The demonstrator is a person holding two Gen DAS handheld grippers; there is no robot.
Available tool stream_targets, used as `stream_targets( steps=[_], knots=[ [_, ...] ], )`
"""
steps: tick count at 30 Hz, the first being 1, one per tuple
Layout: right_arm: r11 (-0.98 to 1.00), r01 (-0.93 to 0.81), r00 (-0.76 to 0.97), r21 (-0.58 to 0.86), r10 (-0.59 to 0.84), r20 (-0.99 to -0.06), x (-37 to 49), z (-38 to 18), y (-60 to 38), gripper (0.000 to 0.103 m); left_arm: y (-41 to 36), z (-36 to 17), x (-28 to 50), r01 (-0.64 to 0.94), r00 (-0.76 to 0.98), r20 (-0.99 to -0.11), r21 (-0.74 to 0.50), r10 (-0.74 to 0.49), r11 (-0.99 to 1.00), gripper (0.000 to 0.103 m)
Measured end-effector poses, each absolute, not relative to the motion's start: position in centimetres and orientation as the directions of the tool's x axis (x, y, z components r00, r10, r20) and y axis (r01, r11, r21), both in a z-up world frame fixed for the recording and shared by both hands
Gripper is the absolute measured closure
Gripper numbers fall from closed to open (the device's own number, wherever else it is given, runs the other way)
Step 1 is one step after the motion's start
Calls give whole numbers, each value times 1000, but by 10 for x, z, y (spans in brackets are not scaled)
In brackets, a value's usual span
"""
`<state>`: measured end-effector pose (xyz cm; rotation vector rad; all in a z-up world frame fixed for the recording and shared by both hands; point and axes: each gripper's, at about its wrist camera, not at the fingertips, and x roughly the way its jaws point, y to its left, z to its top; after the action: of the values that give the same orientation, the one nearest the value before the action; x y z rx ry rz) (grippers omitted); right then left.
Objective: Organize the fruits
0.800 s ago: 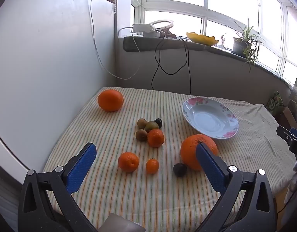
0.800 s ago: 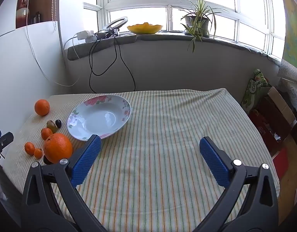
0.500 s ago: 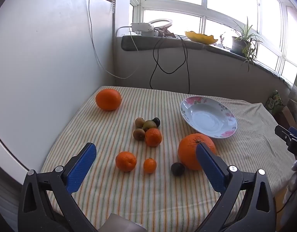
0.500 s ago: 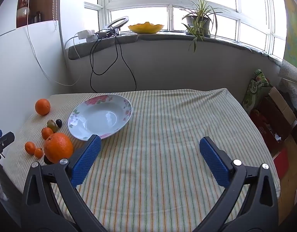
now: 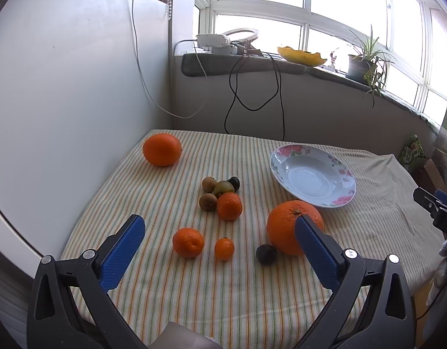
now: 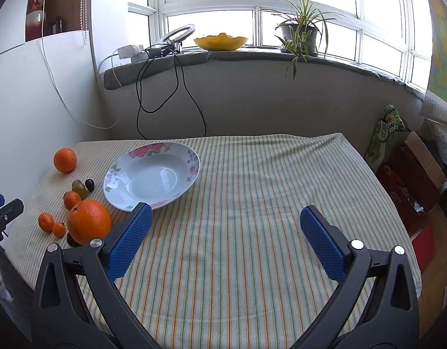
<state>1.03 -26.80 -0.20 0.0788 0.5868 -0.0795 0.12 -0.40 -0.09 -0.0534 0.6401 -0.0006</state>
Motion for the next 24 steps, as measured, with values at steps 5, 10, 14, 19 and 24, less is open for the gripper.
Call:
stream_targets(
  steps=[5, 10, 14, 19, 24],
  knots=[
    [993, 99, 827, 61, -48, -560, 10, -2, -271, 0, -5, -1, 1, -15, 802, -598, -48, -17, 999, 1],
    [993, 98, 828, 59, -48, -558, 10, -1, -271, 0, -5, -1, 1, -15, 802, -597, -48, -16, 999, 1],
    [993, 99, 830, 59, -50, -555, 9, 0, -270, 0, -6, 0, 0, -16, 804, -594, -46, -15, 999, 1],
    [993, 98, 829, 60, -48, -557, 8, 0, -271, 0, -4, 1, -1, -17, 805, -593, -48, -15, 999, 1],
    [994, 97, 830, 59, -47, -556, 8, 0, -270, 0, -5, 1, -1, -13, 804, -594, -44, -16, 999, 1]
  ],
)
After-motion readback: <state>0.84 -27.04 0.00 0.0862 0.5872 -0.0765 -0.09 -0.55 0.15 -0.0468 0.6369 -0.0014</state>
